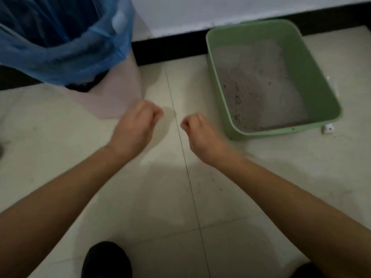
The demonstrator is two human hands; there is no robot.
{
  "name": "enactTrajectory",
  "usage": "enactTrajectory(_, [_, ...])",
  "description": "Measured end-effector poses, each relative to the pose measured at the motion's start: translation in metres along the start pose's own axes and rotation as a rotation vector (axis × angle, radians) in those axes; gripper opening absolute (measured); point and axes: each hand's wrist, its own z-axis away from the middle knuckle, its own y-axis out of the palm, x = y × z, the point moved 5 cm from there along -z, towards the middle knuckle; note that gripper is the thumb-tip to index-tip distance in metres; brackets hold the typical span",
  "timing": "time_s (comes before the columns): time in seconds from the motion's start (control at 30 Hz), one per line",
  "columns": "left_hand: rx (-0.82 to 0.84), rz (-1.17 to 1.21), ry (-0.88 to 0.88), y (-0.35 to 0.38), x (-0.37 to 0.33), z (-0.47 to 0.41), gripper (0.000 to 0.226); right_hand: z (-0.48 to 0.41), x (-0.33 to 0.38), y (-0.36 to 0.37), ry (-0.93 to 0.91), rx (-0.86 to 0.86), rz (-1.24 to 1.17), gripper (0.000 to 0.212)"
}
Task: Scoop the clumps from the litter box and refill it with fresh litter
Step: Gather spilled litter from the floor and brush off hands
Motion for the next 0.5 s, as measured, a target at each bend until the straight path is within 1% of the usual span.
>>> enactTrajectory(0.03, [-0.132,-0.043,-0.036,-0.03,0.007,-0.022,0.031,-0.028,0.021,-0.014,-0.035,-0.082,-0.037,0.011])
enactTrajectory(0.1, [-0.341,-0.095,-0.134,-0.084,0.029,-0.055,0.018,-0.081,0.066,-0.048,-0.133,-0.288,-0.104,0.01])
enactTrajectory(0.13, [-0.405,-0.094,-0.197,-0.106,0.042,-0.066,0.016,-0.106,0.089,-0.063,-0.18,-0.371,-0.127,0.011])
enactTrajectory(0.17, [-0.444,-0.094,-0.259,-0.125,0.055,-0.075,0.019,-0.13,0.111,-0.075,-0.213,-0.413,-0.152,0.011])
enactTrajectory(0.2, [-0.454,-0.102,-0.336,-0.14,0.069,-0.082,0.022,-0.152,0.133,-0.084,-0.224,-0.411,-0.164,0.012])
enactTrajectory(0.27, [-0.409,-0.12,-0.528,-0.156,0.101,-0.085,0.02,-0.19,0.171,-0.093,-0.203,-0.328,-0.099,0.017])
enactTrajectory(0.33, [-0.3,-0.175,-0.679,-0.164,0.127,-0.083,0.031,-0.218,0.195,-0.089,-0.184,-0.175,0.024,0.026])
enactTrajectory(0.4, [-0.208,-0.169,-0.758,-0.168,0.14,-0.079,0.041,-0.228,0.203,-0.074,-0.169,0.029,0.185,0.034])
enactTrajectory(0.43, [-0.197,-0.15,-0.785,-0.169,0.143,-0.077,0.04,-0.228,0.203,-0.067,-0.17,0.067,0.241,0.031])
enactTrajectory(0.47, [-0.203,-0.141,-0.807,-0.171,0.144,-0.075,0.036,-0.226,0.202,-0.065,-0.18,0.045,0.238,0.024])
enactTrajectory(0.5, [-0.209,-0.139,-0.823,-0.171,0.145,-0.073,0.028,-0.223,0.2,-0.065,-0.193,-0.02,0.194,0.019])
